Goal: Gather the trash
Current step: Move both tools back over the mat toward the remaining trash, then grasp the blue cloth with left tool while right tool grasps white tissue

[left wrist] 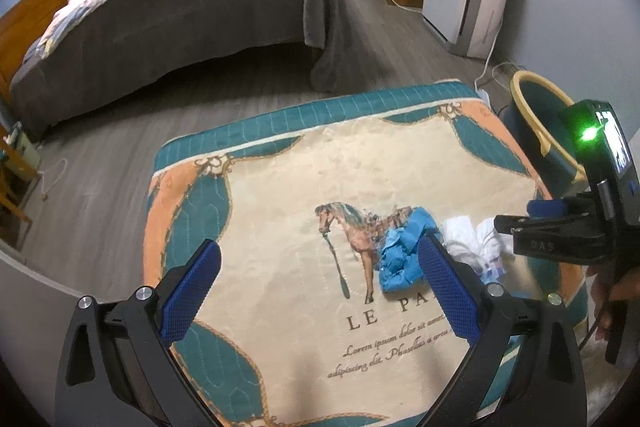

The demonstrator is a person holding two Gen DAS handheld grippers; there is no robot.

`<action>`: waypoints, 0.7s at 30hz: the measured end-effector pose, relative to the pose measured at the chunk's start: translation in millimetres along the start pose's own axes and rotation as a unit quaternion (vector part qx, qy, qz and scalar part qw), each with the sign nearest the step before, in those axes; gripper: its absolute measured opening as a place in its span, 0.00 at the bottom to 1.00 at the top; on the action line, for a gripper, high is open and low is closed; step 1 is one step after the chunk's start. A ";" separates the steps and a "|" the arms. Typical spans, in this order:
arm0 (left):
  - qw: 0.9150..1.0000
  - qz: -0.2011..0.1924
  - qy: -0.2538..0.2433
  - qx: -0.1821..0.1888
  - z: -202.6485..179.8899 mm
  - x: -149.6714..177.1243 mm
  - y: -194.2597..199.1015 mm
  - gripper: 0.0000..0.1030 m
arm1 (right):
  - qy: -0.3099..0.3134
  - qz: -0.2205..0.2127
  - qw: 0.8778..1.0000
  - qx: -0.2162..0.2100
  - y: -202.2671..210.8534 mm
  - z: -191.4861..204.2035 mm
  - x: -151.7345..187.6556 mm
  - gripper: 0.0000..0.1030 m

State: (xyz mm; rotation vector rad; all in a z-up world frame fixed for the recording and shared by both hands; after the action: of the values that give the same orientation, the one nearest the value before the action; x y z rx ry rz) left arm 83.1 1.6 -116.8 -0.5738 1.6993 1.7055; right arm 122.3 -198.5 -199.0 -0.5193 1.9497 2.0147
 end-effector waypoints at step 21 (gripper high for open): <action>0.997 0.049 -0.051 0.017 -41.5 26.8 -48.6 0.95 | -0.029 0.005 0.999 -0.034 2.4 -16.6 -5.4 0.45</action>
State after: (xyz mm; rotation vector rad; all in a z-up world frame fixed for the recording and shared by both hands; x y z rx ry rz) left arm 93.3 -38.3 -172.6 -0.3878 1.7045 1.7407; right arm 127.0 -215.0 -194.8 -0.4612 1.8607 2.0844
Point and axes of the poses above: each gripper's, at about its wrist camera, not at the fingertips, and y roughly against the way its jaws point, z to its left, x to its underside, the point moved 3 cm from there along -y, roughly the way its jaws point, and after that the axes turned 11 degrees about -z, right-handed, at the moved point
